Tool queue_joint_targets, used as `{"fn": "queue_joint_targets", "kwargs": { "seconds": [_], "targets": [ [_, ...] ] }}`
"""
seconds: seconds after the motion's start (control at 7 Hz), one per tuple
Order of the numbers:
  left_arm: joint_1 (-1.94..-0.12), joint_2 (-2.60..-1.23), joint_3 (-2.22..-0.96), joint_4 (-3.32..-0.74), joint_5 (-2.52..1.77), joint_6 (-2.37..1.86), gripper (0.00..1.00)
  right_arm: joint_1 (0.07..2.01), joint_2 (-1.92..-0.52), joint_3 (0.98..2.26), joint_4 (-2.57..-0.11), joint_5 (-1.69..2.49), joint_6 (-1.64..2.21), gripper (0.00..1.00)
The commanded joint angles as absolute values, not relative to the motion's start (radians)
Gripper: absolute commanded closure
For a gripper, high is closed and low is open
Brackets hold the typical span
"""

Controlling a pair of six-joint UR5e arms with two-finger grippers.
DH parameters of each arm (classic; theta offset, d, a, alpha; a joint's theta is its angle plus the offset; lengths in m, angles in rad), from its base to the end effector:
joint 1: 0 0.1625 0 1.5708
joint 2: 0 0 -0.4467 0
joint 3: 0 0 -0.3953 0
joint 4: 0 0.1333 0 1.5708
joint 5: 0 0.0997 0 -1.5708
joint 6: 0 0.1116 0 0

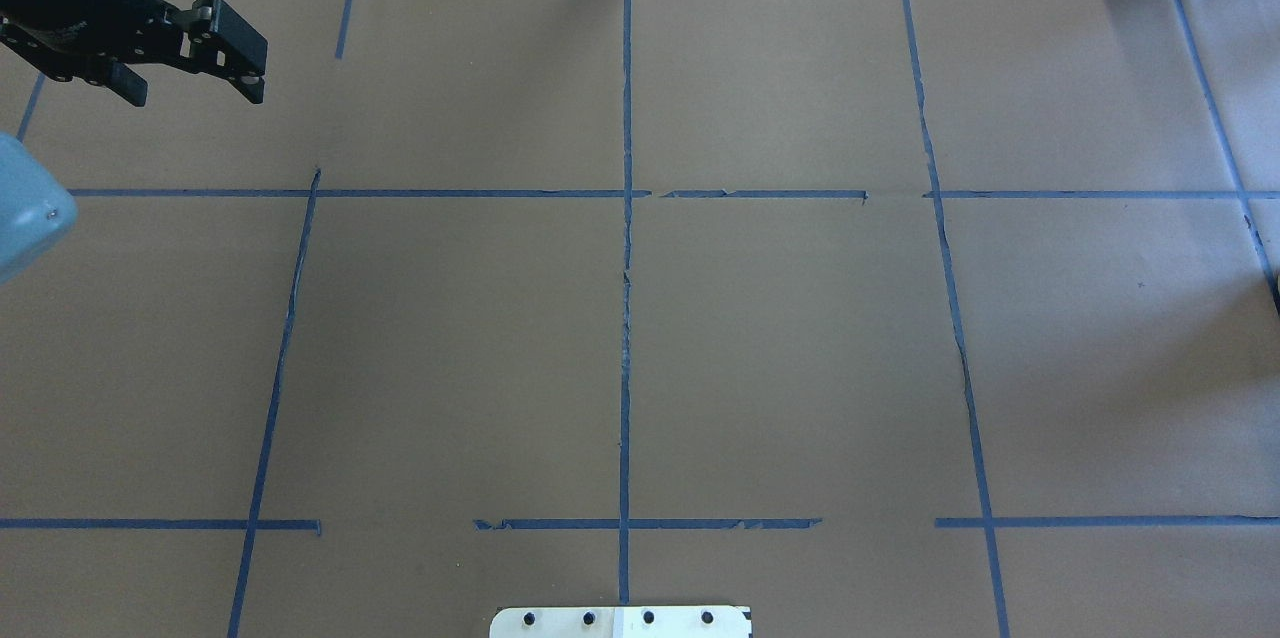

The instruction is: Left arm hands cup to right arm to dump lemon

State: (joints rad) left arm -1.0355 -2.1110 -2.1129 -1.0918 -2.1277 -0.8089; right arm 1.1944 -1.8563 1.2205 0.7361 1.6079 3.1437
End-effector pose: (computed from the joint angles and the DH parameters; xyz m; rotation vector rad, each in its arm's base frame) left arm 0.2172 -0.5119 0.2180 0.1235 0.7874 -0.0910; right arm 0.0123 -0.3202 0.7155 -0.4388 -2.0994 1.8982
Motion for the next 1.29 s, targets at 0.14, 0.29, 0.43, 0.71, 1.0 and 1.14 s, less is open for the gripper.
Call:
{"fn": "queue_joint_targets", "kwargs": {
  "seconds": [0.14,0.29,0.43,0.71,1.0,1.14],
  "targets": [
    [-1.034,-2.120,-2.137,-1.068,-2.091,-0.808,0.00,1.229,-1.836,1.218,0.738,1.612,3.275,0.99],
    [-1.034,-2.138,-2.135,-1.046,-2.088,-0.808,0.00,1.232,-1.836,1.218,0.739,1.614,3.325,0.99],
    [-1.034,-2.144,-2.135,-1.042,-2.070,-0.808,0.00,1.232,-1.838,1.218,0.745,1.612,3.335,0.99],
    [-1.034,-2.146,-2.134,-1.042,-2.060,-0.808,0.00,1.247,-1.836,1.210,0.746,1.614,3.443,0.99],
    [-1.034,-2.148,-2.137,-1.039,-2.059,-0.808,0.00,1.258,-1.832,1.206,0.749,1.614,3.450,0.98],
    [-1.034,-2.148,-2.135,-1.037,-2.059,-0.808,0.00,1.256,-1.827,1.215,0.749,1.615,3.445,0.99]
  ]
}}
